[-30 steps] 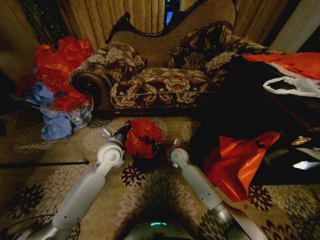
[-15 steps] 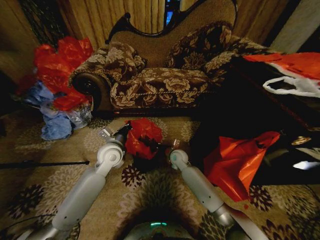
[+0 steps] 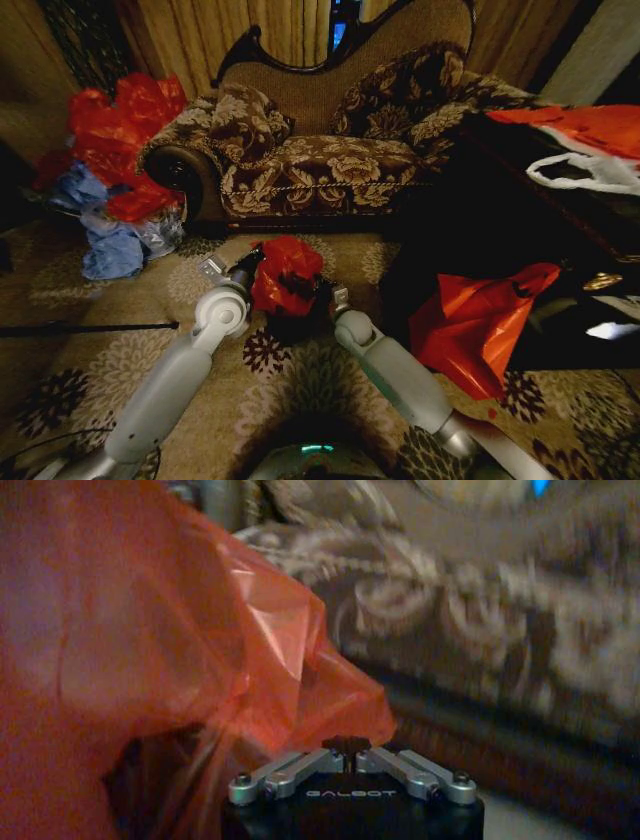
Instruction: Place a garbage bag over the trash bin.
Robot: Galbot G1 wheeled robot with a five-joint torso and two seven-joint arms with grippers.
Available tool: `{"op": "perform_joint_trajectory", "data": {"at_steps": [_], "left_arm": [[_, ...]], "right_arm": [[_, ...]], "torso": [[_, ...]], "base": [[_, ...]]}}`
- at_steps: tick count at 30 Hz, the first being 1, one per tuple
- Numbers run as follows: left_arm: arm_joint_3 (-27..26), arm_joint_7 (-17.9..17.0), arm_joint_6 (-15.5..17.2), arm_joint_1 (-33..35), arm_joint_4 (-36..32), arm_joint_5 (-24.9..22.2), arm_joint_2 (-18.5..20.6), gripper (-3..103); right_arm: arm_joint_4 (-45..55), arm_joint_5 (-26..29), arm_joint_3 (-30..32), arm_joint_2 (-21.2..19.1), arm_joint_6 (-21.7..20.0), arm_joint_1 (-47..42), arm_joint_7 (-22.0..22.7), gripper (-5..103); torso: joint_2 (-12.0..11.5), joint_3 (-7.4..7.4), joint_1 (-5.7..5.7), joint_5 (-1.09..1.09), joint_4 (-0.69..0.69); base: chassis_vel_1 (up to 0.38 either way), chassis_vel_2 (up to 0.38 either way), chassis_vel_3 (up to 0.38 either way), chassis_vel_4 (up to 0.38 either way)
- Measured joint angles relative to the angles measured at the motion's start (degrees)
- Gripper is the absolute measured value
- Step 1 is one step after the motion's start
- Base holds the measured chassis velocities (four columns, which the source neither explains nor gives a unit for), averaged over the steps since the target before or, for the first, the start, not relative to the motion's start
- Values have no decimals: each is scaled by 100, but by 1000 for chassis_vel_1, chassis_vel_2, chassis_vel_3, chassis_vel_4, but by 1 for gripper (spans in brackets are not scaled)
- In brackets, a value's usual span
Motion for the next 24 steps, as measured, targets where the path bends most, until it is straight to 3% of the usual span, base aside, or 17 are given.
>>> {"op": "perform_joint_trajectory", "data": {"at_steps": [3,5,6,13,18,21,22,23,24], "left_arm": [[-1,-2,-3,37,-45,30,-20,0],[-1,-4,-3,42,-57,37,-22,0],[-2,-10,-3,61,-88,48,-24,0],[-10,-34,-3,150,-224,72,-9,0],[-6,-53,12,281,-378,70,55,0],[-17,-23,16,441,-424,94,124,0],[-17,-23,16,441,-424,94,124,0],[-22,9,13,492,-422,136,126,0],[-24,31,9,507,-413,156,124,0]], "right_arm": [[-115,-1352,170,-164,411,-42,-454,0],[-120,-1490,199,-191,463,-52,-507,0],[-120,-1825,273,-284,605,-103,-602,0],[1,-2407,511,-545,898,-242,-742,0],[220,-2329,613,-808,926,-302,-688,0],[659,-898,477,-985,543,-389,-389,0],[659,-898,477,-985,543,-389,-389,0],[1080,209,375,-1040,160,-481,-154,0],[1375,901,373,-1067,-61,-581,-68,-2]], "torso": [[0,0,0,0,0],[0,0,0,-1,-1],[0,0,0,1,-1],[0,0,0,1,0],[0,-1,0,1,-1],[0,-1,0,-1,-1],[0,-1,0,-1,-1],[0,-1,0,0,1],[0,-1,0,-1,2]], "base": [[0,0,0,0],[0,0,0,0],[0,0,0,0],[0,0,0,0],[0,0,0,0],[0,0,0,0],[0,0,0,0],[0,0,0,0],[0,0,0,0]]}}
